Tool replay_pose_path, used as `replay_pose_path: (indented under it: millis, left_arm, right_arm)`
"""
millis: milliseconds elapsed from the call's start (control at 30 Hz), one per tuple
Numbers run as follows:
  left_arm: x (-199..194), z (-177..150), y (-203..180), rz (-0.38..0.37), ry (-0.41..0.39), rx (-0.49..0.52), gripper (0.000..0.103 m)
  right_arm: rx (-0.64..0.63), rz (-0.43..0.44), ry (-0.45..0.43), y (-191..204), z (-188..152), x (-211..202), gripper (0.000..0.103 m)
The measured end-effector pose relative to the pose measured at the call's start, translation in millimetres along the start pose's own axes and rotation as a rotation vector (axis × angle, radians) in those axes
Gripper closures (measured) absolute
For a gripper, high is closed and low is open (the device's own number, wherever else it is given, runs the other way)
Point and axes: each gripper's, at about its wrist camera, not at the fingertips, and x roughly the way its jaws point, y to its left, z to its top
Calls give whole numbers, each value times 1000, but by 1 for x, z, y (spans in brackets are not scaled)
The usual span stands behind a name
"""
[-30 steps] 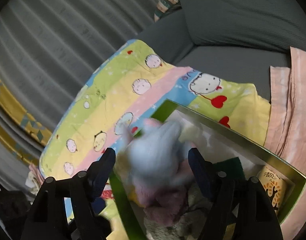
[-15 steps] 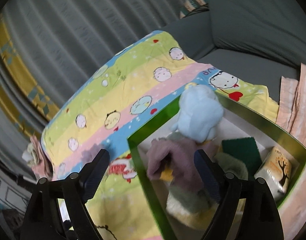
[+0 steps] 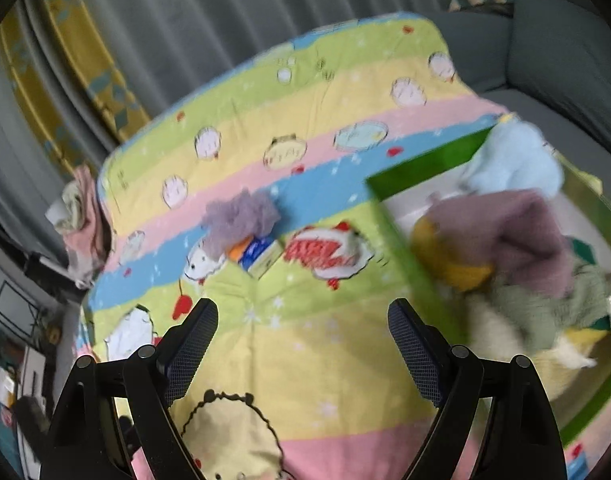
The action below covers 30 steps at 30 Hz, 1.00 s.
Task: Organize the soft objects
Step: 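Open the right gripper and move it back over the red knitted item, then grasp the red-and-white knitted item with the right gripper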
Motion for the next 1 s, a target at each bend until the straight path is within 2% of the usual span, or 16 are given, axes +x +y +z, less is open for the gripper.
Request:
replay_pose_path:
  millis: [100, 200, 367, 533, 567, 600, 633, 767, 867, 933, 1000]
  left_arm:
    - [-2, 2, 8, -27, 13, -35, 16]
    - [-4, 4, 9, -19, 11, -31, 16]
    - [-9, 7, 16, 8, -5, -28, 16]
    - [-10, 13, 26, -8, -1, -69, 16]
    - [-10, 14, 27, -9, -1, -76, 16]
    - [-10, 14, 28, -10, 1, -82, 16]
    - [-10, 15, 28, -12, 2, -84, 16]
    - [-12, 16, 29, -18, -2, -84, 16]
    - [-11, 16, 29, -15, 0, -91, 16]
    - [-11, 15, 30, -12, 3, -100, 16]
    - [-10, 14, 32, -9, 4, -108, 16]
  right_arm:
    - [13, -52, 60, 9, 6, 32, 15]
    - [26, -114, 108, 18, 14, 67, 15]
    - [3, -279, 99, 26, 27, 110, 15]
    - [-18, -333, 126, 17, 38, 138, 17]
    - [-17, -333, 136, 16, 40, 143, 18]
    - [-4, -326, 148, 12, 40, 149, 25]
    - [0, -321, 153, 10, 39, 151, 28]
    - [-43, -304, 117, 13, 33, 142, 34]
    - [-65, -220, 143, 20, 20, 123, 34]
    - [-78, -131, 196, 27, 5, 106, 33]
    - [-81, -89, 261, 35, -9, 94, 33]
